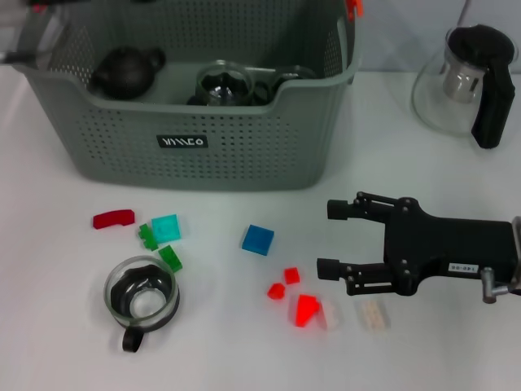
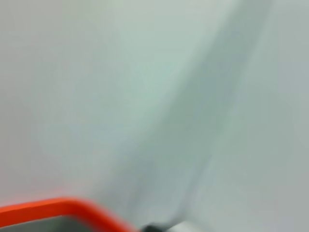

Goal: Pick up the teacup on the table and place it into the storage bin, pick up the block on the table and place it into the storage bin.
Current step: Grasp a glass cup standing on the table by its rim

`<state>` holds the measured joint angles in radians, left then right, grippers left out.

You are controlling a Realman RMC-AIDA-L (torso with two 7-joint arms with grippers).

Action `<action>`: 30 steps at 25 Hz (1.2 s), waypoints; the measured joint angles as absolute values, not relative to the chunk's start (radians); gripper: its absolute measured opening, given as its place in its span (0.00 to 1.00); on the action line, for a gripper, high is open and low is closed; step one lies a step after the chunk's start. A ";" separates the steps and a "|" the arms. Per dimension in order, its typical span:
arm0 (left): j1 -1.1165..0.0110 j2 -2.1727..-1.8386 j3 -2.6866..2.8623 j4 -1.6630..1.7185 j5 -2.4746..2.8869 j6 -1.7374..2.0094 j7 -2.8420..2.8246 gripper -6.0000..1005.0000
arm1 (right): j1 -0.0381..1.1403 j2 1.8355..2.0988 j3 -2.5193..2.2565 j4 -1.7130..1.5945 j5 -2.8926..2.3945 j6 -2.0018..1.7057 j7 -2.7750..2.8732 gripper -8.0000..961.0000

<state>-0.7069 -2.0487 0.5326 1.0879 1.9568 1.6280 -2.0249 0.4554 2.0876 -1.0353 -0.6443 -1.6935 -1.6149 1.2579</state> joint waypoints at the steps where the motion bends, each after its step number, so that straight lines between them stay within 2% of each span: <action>1: -0.697 -2.037 0.477 1.055 1.931 1.709 -1.996 0.50 | 0.455 2.088 -1.035 -0.644 -1.693 -1.615 1.258 0.97; 4: -0.644 -2.022 0.345 0.991 1.947 1.912 -1.888 0.50 | 0.456 2.088 -1.035 -0.644 -1.693 -1.615 1.264 0.97; 9: -0.520 -2.067 0.330 1.032 2.123 1.984 -1.698 0.49 | 0.465 2.089 -1.035 -0.644 -1.696 -1.611 1.267 0.97; 12: -0.489 -2.085 0.345 1.047 2.233 1.967 -1.660 0.49 | 0.469 2.089 -1.035 -0.644 -1.697 -1.608 1.273 0.97; 21: -0.537 -2.087 0.471 1.180 2.547 1.933 -1.763 0.49 | 0.473 2.088 -1.035 -0.644 -1.700 -1.606 1.284 0.97; 30: -0.552 -2.139 0.807 1.342 2.714 1.822 -1.992 0.49 | 0.474 2.086 -1.035 -0.644 -1.700 -1.606 1.285 0.97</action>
<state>-0.5516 -2.1393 0.8072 1.3420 2.7135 1.8218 -1.9918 0.4740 2.0862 -1.0355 -0.6442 -1.6997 -1.6060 1.2855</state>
